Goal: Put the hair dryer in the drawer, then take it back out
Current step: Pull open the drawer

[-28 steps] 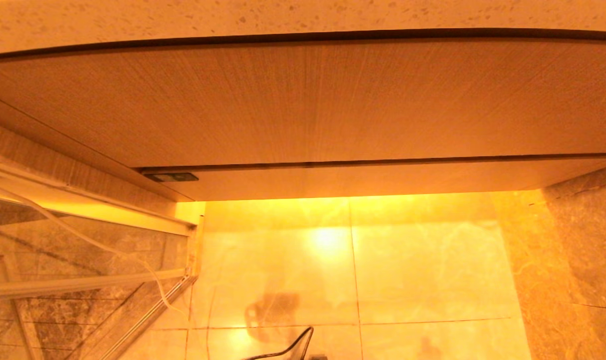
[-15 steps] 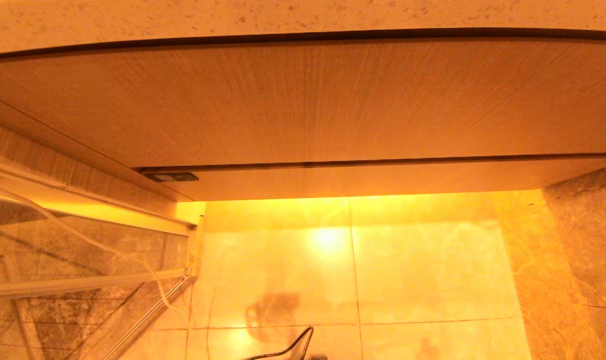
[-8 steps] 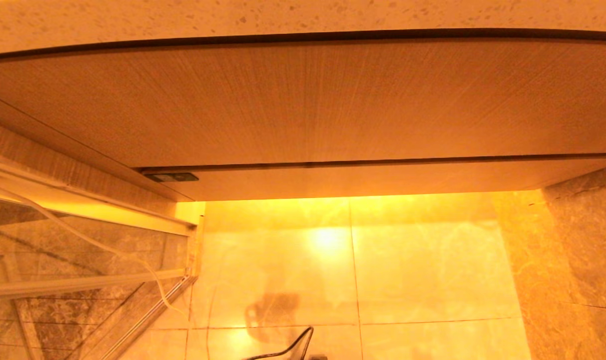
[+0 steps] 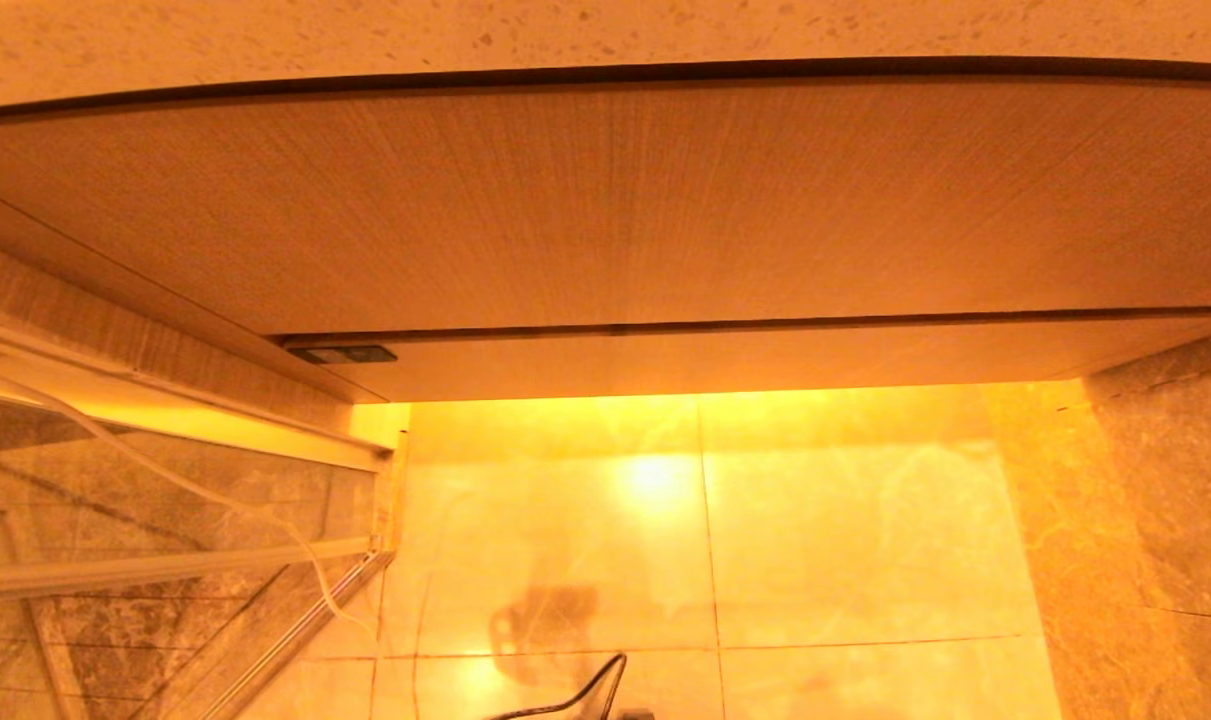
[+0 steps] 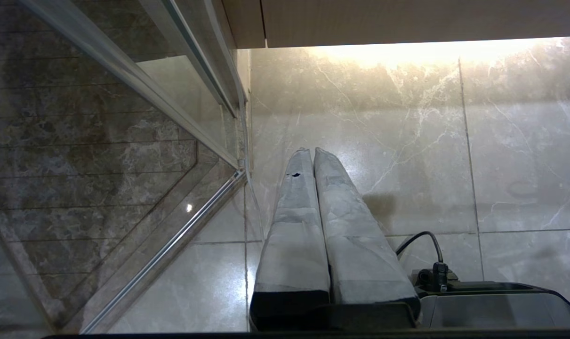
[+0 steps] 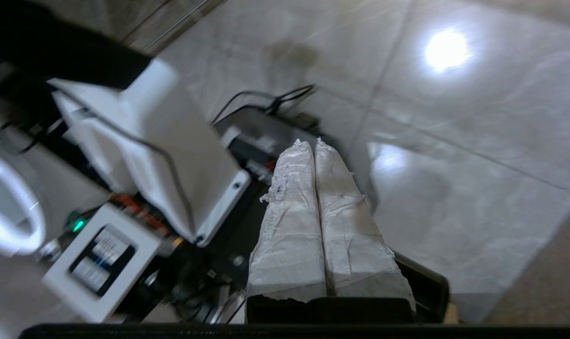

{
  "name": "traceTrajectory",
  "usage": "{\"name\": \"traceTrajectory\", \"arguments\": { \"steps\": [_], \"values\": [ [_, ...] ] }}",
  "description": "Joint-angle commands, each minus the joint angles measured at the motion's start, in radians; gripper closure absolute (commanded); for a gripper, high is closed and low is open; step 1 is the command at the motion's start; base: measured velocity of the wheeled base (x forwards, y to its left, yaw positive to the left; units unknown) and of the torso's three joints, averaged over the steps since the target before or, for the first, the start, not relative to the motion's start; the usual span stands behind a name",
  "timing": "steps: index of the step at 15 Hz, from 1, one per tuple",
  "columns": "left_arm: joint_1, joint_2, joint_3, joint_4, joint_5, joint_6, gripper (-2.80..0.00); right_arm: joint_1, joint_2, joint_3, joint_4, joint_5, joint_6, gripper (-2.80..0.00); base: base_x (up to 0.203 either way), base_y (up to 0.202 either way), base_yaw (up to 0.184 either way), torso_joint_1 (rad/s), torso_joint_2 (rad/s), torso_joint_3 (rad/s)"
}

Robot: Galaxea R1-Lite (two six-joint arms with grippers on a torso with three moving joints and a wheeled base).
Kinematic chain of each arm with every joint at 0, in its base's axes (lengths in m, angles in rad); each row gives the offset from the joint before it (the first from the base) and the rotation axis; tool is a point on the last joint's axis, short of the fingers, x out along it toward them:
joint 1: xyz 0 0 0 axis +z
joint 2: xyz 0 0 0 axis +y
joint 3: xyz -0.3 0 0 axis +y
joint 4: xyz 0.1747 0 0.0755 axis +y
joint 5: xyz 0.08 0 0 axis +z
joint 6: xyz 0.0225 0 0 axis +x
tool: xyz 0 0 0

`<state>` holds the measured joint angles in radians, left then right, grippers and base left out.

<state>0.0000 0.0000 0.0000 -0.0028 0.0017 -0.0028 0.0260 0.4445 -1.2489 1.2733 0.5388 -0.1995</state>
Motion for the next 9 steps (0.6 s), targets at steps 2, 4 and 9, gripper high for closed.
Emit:
{"name": "traceTrajectory", "arguments": {
  "steps": [2, 4, 9],
  "values": [
    [0.0, 0.0, 0.0, 0.0, 0.0, 0.0, 0.0, 0.046, 0.131, -0.014, 0.075, 0.073, -0.085, 0.0, 0.0, 0.0, 0.0, 0.0, 0.0, 0.0],
    [0.0, 0.0, 0.0, 0.0, 0.0, 0.0, 0.0, 0.116, 0.211, -0.035, 0.129, 0.082, -0.139, 0.0, 0.0, 0.0, 0.0, 0.0, 0.0, 0.0],
    [0.0, 0.0, 0.0, 0.0, 0.0, 0.0, 0.0, 0.236, 0.392, -0.164, 0.188, 0.101, -0.448, 0.0, 0.0, 0.0, 0.0, 0.0, 0.0, 0.0]
  ]
}}
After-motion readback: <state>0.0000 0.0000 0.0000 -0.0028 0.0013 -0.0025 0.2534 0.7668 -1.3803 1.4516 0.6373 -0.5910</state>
